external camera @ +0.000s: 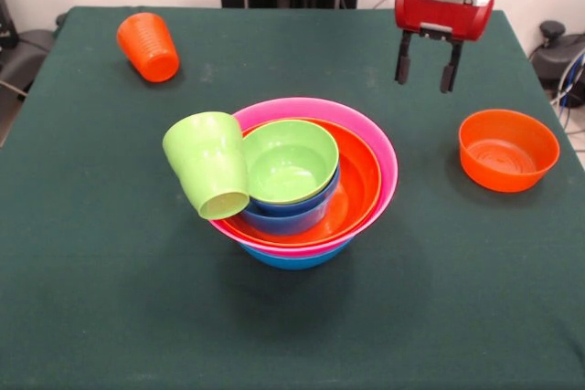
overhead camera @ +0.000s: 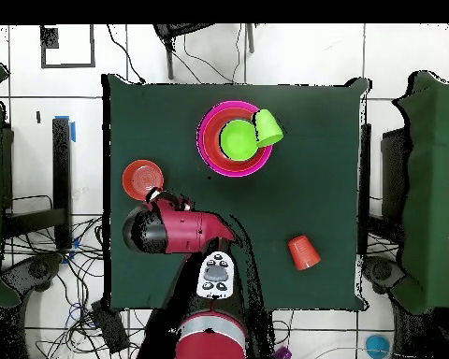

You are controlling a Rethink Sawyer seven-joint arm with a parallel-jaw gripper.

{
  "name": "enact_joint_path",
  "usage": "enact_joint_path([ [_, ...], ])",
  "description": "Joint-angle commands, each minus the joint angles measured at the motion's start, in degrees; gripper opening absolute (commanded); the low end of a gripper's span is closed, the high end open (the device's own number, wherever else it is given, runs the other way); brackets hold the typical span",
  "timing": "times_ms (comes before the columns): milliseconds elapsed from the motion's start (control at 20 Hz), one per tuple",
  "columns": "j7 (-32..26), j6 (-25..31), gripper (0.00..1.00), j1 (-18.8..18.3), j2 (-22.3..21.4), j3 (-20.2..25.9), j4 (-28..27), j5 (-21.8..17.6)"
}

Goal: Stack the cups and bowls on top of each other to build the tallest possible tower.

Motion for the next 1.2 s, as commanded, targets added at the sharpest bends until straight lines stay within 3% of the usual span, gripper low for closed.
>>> enact_joint_path([
  [50, 6.65, 3.95, 1.0, 0.42, 0.71, 2.57, 0.25, 0.81],
  [600, 9.91, -0.04, 1.0, 4.76, 5.14, 1.51, -1.89, 3.75],
  [950, 10.58, 0.62, 1.0, 10.45, 11.23, -3.25, -6.41, 6.63],
  [1200, 10.63, -0.82, 1.0, 11.72, 13.04, -3.67, -6.99, 8.36],
])
